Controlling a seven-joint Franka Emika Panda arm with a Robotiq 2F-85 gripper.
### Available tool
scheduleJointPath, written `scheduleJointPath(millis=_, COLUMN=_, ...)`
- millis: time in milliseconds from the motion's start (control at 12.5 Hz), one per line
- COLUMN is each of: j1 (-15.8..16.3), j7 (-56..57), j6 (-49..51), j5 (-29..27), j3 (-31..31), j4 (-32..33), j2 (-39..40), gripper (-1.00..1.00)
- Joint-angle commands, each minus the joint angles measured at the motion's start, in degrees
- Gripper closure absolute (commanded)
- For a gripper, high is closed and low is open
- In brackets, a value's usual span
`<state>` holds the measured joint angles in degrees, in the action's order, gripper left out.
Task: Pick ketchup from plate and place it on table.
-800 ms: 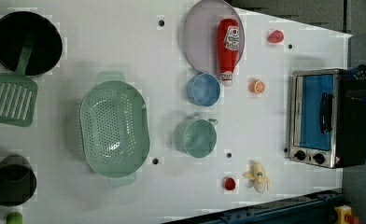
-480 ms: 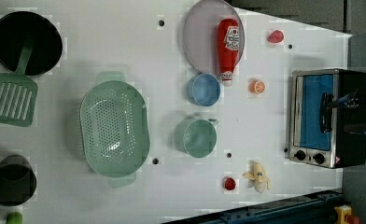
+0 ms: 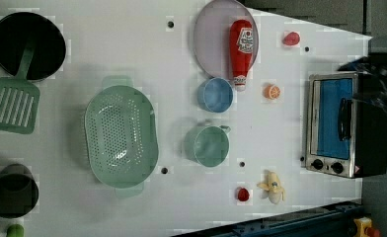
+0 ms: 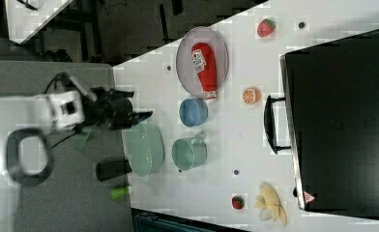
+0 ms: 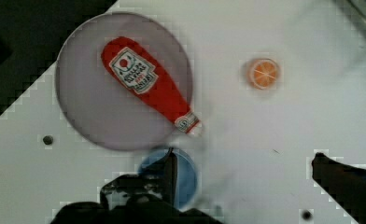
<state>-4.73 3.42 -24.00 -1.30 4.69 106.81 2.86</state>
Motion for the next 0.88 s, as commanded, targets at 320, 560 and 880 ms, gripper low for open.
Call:
scheduleJointPath(millis=320, j1=1.53, j7=16.16, j6=-15.65, j5=-0.17, j3=1.76, j4=1.13, j2=13.52, gripper=-1.00)
scheduleJointPath(millis=560, j1=2.03, j7=27.37, j6=-23.75, j5=0.06, j3=1.76, j4=0.05, j2=20.28, gripper=-1.00)
scheduleJointPath(millis=880, j1=2.44, j7=31.80, j6=-26.36, j5=0.64, j3=1.74, j4=-5.72, j2=29.51, gripper=-1.00)
